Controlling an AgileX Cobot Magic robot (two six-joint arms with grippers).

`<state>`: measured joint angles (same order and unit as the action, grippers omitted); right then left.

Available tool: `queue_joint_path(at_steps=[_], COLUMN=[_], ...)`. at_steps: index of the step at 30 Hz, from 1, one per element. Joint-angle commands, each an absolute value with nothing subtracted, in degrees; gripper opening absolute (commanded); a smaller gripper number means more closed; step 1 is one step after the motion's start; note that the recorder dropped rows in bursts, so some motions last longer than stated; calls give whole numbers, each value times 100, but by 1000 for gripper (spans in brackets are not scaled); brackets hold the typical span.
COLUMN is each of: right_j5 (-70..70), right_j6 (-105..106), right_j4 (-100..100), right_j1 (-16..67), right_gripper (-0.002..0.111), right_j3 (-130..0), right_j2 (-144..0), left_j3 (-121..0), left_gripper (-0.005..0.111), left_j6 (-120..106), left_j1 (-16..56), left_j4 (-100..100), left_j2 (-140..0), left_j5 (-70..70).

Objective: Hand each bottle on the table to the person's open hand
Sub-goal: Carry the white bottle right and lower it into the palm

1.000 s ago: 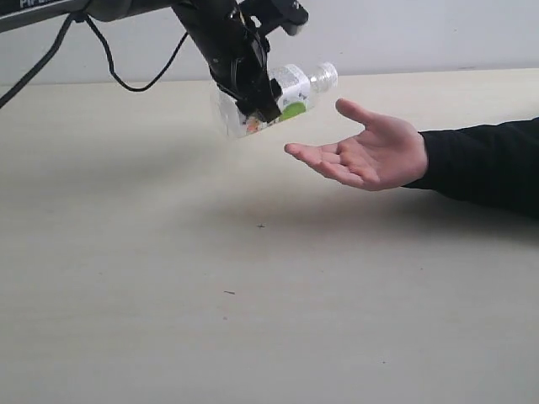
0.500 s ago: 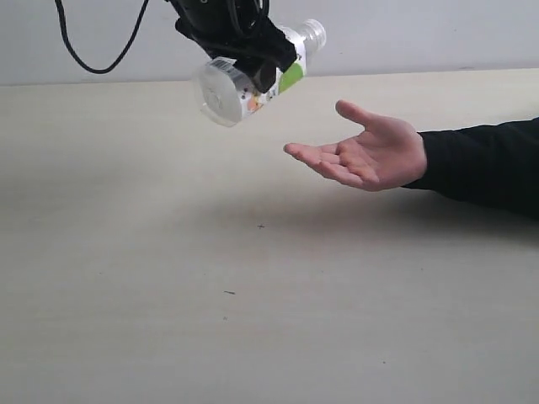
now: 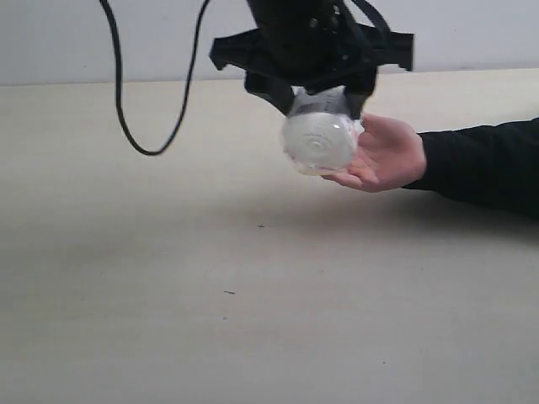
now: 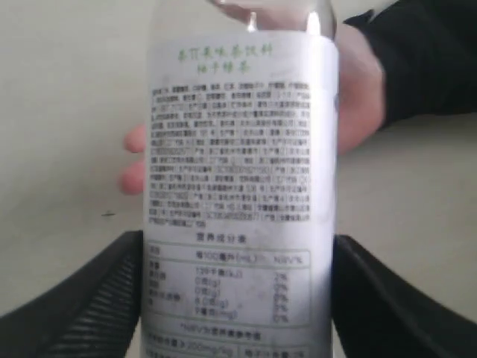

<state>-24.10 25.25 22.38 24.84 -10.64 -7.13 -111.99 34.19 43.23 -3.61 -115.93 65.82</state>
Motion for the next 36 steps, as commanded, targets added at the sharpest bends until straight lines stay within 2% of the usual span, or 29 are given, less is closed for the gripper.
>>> queue_joint_path(at_steps=[1,6,11,16,21,36], right_j5=[-2385,-2385,-2385,-2385,-2385,-2385], right_j6=[2528,2528,2528,2528,2528,2528], right_j4=[2234,2234,2234,2234,2169,2232], right_j1=[2466,2466,2466,2466,2466,2466], right_gripper=[0,0,0,0,0,0], right_j3=[-1045,-1045,-1045,-1045,-1045,-1045], right_j2=[-733,-733,-733,-733,-733,-733], left_j3=[-10927,-10403,-10046,-10046,-10046,-10046], left_gripper=[0,0,0,0,0,0], left_j6=[5029,7677,9852,9933,9842,9886], left_j1=[4923,5520,5896,5932,5856,5713], left_j4=[-1330,-3213,-4119,-4338,-4239,-4051], left_j2=[-11528,-11528,-11538,-11627,-11895,-12408], left_j5=[5935,6126,5711,5427,4362,4609])
